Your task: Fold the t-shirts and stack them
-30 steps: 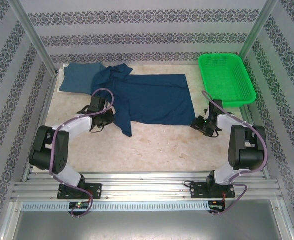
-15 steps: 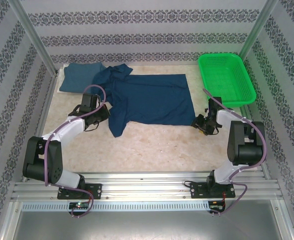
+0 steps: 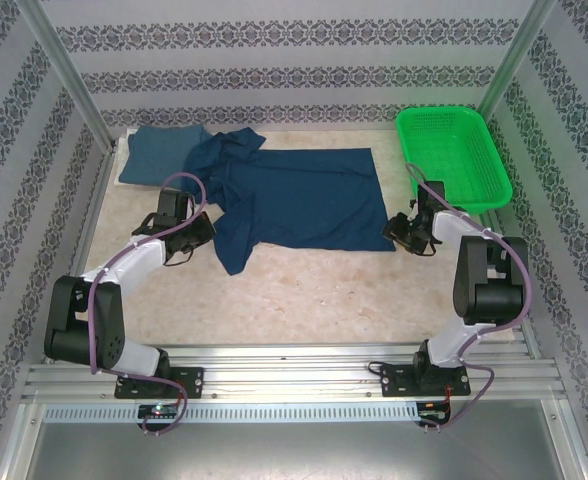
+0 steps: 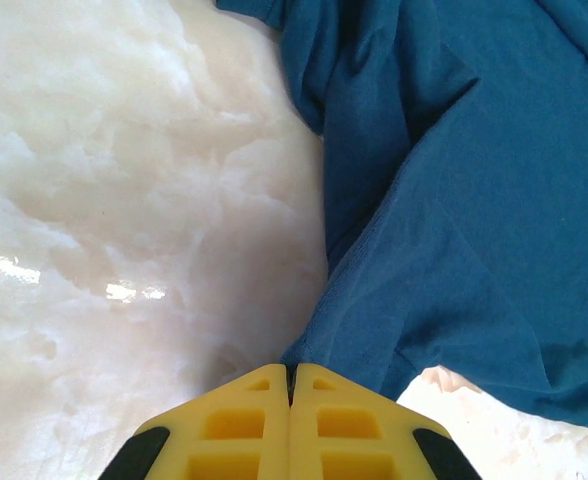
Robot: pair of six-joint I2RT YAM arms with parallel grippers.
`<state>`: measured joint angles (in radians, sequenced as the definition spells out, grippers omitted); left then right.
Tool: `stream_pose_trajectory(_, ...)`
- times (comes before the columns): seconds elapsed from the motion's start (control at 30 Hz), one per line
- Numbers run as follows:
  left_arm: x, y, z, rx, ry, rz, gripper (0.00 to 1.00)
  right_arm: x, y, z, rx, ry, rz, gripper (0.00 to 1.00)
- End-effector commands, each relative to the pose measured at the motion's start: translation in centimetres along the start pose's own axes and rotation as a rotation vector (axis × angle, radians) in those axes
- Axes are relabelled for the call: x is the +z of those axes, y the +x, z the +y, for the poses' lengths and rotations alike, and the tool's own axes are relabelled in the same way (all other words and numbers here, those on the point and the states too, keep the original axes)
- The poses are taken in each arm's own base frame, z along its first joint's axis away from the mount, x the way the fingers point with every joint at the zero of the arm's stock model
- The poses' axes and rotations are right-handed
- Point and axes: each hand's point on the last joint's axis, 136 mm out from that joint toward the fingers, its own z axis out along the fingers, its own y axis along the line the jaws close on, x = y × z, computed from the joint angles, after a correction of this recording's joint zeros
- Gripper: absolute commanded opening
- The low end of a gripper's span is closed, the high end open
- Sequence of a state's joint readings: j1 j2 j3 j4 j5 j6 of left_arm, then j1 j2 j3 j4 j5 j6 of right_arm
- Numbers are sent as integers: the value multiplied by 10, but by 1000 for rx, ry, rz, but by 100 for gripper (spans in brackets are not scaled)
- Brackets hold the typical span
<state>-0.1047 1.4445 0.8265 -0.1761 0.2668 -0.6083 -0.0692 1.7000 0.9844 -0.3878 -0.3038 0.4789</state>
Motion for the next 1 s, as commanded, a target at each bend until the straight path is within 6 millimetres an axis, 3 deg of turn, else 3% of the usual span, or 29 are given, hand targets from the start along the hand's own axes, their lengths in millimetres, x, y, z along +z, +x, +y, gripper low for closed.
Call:
stream_pose_trajectory(0.0,-3,1,2,7,14,-1,0,8,-4,1,-21,8,7,44)
stream_pose_trajectory(0.53,-5,-4,18,-28,7,-7,0,10,28,-15,-54,65,98,45)
stream_pose_trajectory(0.7,-7,-5,17,-29,14,-12,0,14,29,-15,-66,77,113,44)
stream_pose_trajectory(0.87,-7,-5,21,-37,11,-11,0,18,31,-15,-90,112,127,33)
stream_pose_trajectory(0.97,-8,-5,24,-51,19,-8,0,18,29,-15,-88,117,123,6)
